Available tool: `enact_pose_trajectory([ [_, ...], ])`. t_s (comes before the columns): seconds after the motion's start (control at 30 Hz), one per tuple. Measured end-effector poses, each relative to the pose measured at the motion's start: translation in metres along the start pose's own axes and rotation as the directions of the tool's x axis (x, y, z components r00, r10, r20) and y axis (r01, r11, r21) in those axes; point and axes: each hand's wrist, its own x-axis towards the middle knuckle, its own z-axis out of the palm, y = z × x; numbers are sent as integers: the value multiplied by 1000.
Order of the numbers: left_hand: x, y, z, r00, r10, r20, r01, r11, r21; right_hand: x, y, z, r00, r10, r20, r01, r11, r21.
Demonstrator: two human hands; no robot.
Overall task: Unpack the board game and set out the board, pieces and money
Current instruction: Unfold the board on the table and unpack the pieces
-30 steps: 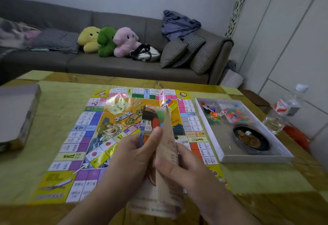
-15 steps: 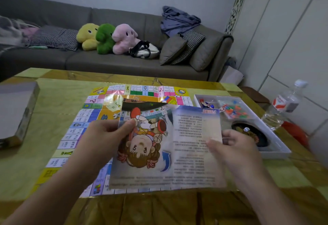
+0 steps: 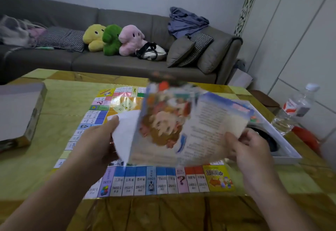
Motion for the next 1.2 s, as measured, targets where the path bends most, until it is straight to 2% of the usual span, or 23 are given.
enact_pose_trajectory([
  [0.1,11,7,-7,997,-18,75,36,969,-243,4,3,-1,991,131,18,-131,959,251],
  [0.23,0,25,-9,980,172,103,-118,909,-400,4,14,9,962,268,62,-270,879,393],
  [0.3,-7,27,-6,959,221,176,-139,913,-384,1,20,16,935,341,100,-347,814,465],
  [0.33,-11,26,-4,953,182,243,-100,944,-316,-1,23,20,919,376,115,-381,777,502],
  [0.37,-15,21,0,939,91,333,-35,985,-170,-1,25,23,904,407,129,-409,737,538],
  [0.4,-19,15,5,895,-49,443,31,998,47,-2,26,25,889,434,143,-433,699,569],
  [0.43,-24,3,11,811,-213,546,80,963,258,-2,28,27,876,457,156,-453,665,594],
  [0.47,-31,-8,18,694,-372,617,127,906,403,-2,29,29,863,474,174,-473,638,608],
  [0.5,-38,-22,26,582,-479,657,196,867,458,-3,30,31,854,484,192,-488,615,619],
  [0.53,-48,-33,36,510,-525,682,295,851,434,-4,29,33,852,477,217,-494,596,633],
  [0.57,-58,-42,47,505,-511,695,394,853,341,-7,28,36,856,456,242,-493,583,645],
  [0.6,-65,-48,58,577,-458,676,453,869,202,-11,26,37,864,428,266,-488,581,651],
  [0.63,-69,-53,67,690,-389,611,457,888,49,-16,23,39,873,398,282,-478,590,650],
  [0.67,-69,-54,74,801,-310,512,411,907,-95,-21,20,39,888,360,285,-456,612,647],
  [0.7,-67,-52,77,878,-244,412,351,914,-206,-25,16,38,905,319,283,-426,635,645],
  [0.77,-58,-42,69,954,-160,255,245,905,-347,-33,10,39,929,255,270,-370,699,612],
  [0.87,-41,-27,42,997,-81,12,80,941,-328,-45,7,39,941,143,305,-285,822,493],
  [0.93,-30,-17,24,998,23,-66,-39,969,-244,-44,4,33,904,69,422,-270,859,436],
  [1.0,-14,-7,3,993,108,-45,-115,970,-214,-32,4,15,826,62,561,-366,815,450],
  [1.1,8,9,-34,986,147,79,-131,975,-180,-5,14,-10,713,112,692,-602,603,523],
  [1.2,21,20,-68,960,145,240,-138,989,-42,10,16,-8,636,150,757,-653,627,424],
])
